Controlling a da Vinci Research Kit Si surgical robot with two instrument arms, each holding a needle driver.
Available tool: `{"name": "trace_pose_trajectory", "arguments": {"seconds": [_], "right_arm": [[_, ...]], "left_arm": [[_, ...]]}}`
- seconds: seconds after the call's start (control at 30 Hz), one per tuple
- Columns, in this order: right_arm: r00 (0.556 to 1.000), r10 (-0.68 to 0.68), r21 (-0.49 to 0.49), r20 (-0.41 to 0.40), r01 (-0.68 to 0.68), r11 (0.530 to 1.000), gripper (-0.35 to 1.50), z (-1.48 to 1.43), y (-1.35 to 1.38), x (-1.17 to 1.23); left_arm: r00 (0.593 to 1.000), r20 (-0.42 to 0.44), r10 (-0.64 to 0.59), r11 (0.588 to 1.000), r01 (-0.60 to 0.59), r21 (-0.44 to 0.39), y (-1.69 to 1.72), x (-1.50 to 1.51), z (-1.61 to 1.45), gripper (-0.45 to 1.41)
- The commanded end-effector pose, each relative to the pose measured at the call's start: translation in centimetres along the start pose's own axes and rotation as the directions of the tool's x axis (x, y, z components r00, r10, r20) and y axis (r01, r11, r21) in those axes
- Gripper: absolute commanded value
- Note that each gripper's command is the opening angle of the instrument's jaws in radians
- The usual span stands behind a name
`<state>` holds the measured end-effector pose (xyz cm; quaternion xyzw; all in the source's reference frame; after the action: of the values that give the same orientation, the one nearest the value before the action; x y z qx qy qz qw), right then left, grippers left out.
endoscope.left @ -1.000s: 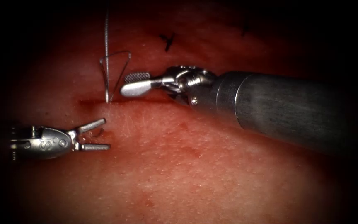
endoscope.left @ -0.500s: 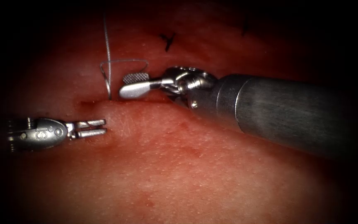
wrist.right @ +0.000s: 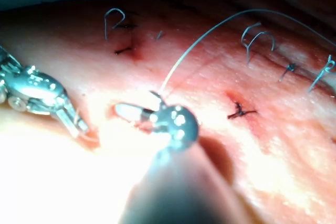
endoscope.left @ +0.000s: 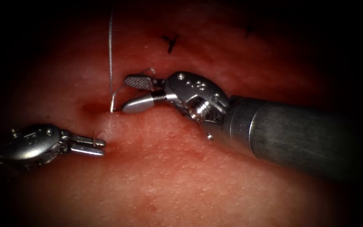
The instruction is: Wound Closure
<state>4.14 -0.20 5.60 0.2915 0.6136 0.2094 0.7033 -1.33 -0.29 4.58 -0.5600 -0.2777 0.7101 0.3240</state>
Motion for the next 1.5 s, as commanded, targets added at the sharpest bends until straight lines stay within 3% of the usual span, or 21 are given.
{"name": "trace_pose_trajectory", "arguments": {"seconds": [0.03, 0.27, 0.37, 0.63, 0.77, 0.93, 1.33, 1.5], "right_arm": [[1.000, -0.015, 0.009, 0.000, 0.015, 1.000, 0.78, 0.09, -0.01, -0.10], [0.994, -0.085, 0.053, 0.065, 0.082, 0.995, 0.90, 0.25, -0.18, -0.43], [0.993, -0.095, 0.051, 0.071, 0.092, 0.994, 0.90, 0.30, -0.17, -0.46], [0.992, -0.105, 0.039, 0.075, 0.103, 0.994, 0.88, 0.41, -0.10, -0.58], [0.991, -0.111, 0.030, 0.077, 0.109, 0.994, 0.73, 0.46, -0.03, -0.64], [0.990, -0.115, 0.015, 0.077, 0.114, 0.993, 0.81, 0.61, 0.03, -0.68], [0.982, -0.129, 0.021, 0.141, 0.127, 0.992, 0.81, 0.77, -0.01, -0.89], [0.977, -0.131, 0.032, 0.166, 0.128, 0.991, 0.38, 0.80, -0.06, -0.90]], "left_arm": [[1.000, -0.003, -0.010, 1.000, 0.009, -0.010, -0.02, 0.00, 0.04, -0.45], [0.995, -0.042, -0.095, 0.993, 0.091, -0.077, 0.18, 0.13, -0.14, -0.45], [0.988, -0.087, -0.128, 0.985, 0.116, -0.128, 0.33, 0.28, -0.20, -0.45], [0.984, -0.097, -0.148, 0.976, 0.130, -0.175, 0.71, 0.57, -0.27, -0.45], [0.985, -0.103, -0.139, 0.975, 0.118, -0.188, 0.86, 0.66, -0.29, -0.45], [0.985, -0.114, -0.128, 0.974, 0.103, -0.204, 0.98, 0.73, -0.33, -0.45], [0.973, -0.227, 0.052, 0.996, -0.066, -0.052, 1.03, 1.12, -0.48, -0.45], [0.960, -0.267, 0.080, 0.996, -0.086, -0.012, 1.08, 1.27, -0.54, -0.45]]}}
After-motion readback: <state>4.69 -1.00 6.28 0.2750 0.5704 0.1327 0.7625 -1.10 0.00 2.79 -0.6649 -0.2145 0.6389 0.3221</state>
